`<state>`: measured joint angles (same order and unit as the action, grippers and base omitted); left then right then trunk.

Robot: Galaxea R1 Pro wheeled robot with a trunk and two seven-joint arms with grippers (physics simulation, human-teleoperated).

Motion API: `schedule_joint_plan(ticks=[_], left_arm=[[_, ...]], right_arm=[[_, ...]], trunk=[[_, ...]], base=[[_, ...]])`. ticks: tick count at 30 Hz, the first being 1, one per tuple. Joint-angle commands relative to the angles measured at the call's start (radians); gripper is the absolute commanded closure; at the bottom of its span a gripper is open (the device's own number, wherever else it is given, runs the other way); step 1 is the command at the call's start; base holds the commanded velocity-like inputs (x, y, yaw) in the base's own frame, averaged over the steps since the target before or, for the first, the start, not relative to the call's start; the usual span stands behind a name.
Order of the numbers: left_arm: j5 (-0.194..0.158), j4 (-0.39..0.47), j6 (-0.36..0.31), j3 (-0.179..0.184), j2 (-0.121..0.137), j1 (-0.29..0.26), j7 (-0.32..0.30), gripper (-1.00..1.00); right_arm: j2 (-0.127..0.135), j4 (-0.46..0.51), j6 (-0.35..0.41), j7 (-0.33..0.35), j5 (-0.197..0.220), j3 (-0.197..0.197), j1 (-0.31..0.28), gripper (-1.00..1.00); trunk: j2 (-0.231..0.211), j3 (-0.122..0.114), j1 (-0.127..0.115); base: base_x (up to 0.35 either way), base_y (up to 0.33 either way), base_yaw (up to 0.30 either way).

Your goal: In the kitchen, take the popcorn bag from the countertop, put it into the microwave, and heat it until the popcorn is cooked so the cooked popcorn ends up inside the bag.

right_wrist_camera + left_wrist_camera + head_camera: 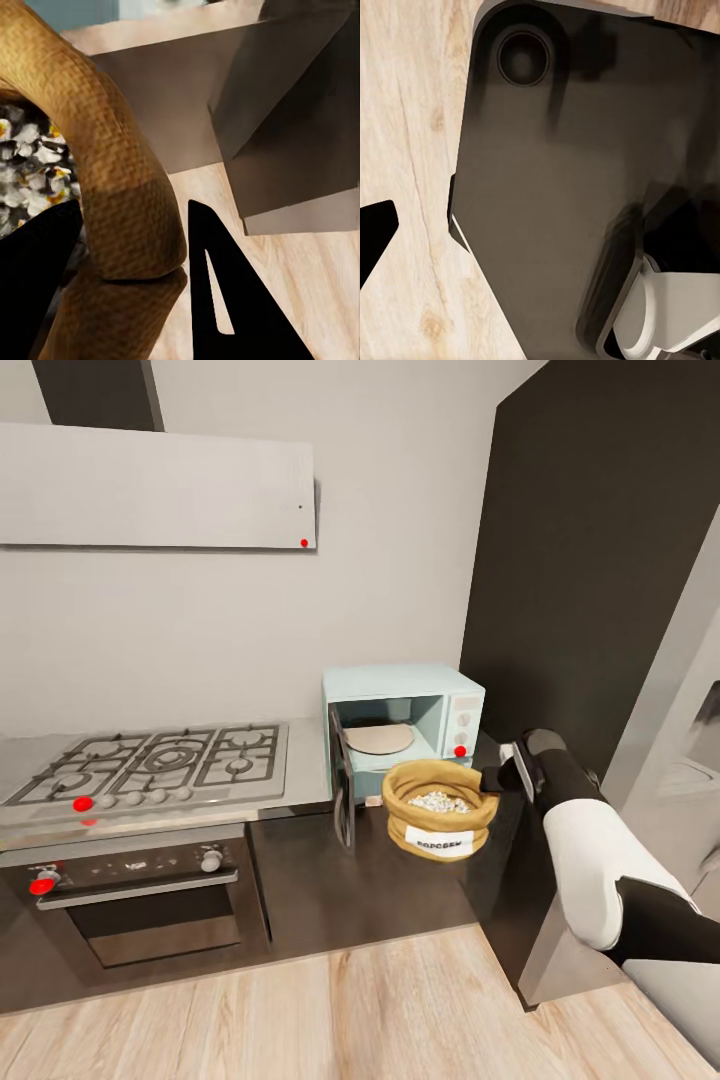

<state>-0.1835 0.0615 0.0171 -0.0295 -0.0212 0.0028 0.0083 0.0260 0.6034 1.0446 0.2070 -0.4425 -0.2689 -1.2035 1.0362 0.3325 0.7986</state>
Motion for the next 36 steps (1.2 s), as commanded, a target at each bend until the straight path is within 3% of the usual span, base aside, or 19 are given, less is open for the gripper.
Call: schedule_joint_plan(ticks=[1, 6, 13, 30, 36], left_arm=[[-0.005, 0.001, 0.001, -0.002, 0.000, 0.000, 0.001, -1.00], [-0.005, 0.001, 0.001, 0.000, 0.000, 0.000, 0.001, -1.00], [-0.005, 0.001, 0.001, 0.002, 0.000, 0.000, 0.001, -1.00], [-0.008, 0.001, 0.001, -0.008, -0.001, 0.000, 0.007, -1.00], [-0.006, 0.001, 0.001, -0.006, 0.000, 0.000, 0.006, -1.00]], right_arm=[[-0.002, -0.002, 0.003, 0.009, -0.010, -0.003, -0.019, 1.00], [-0.006, -0.112, 0.003, 0.006, -0.007, -0.003, -0.153, 1.00], [-0.021, -0.202, 0.003, -0.015, -0.007, -0.003, -0.254, 1.00], [-0.024, -0.215, 0.003, -0.029, -0.012, -0.003, -0.269, 1.00], [-0.023, -0.202, 0.003, -0.024, -0.010, -0.007, -0.270, 1.00]], trunk=[[0.001, 0.001, 0.000], [0.001, 0.001, 0.000], [0.001, 0.001, 0.000], [0.001, 0.001, 0.000], [0.001, 0.001, 0.000]], base=[[0.000, 0.000, 0.000], [0.000, 0.000, 0.000], [0.000, 0.000, 0.000], [0.002, 0.000, 0.000], [0.201, 0.000, -0.005]])
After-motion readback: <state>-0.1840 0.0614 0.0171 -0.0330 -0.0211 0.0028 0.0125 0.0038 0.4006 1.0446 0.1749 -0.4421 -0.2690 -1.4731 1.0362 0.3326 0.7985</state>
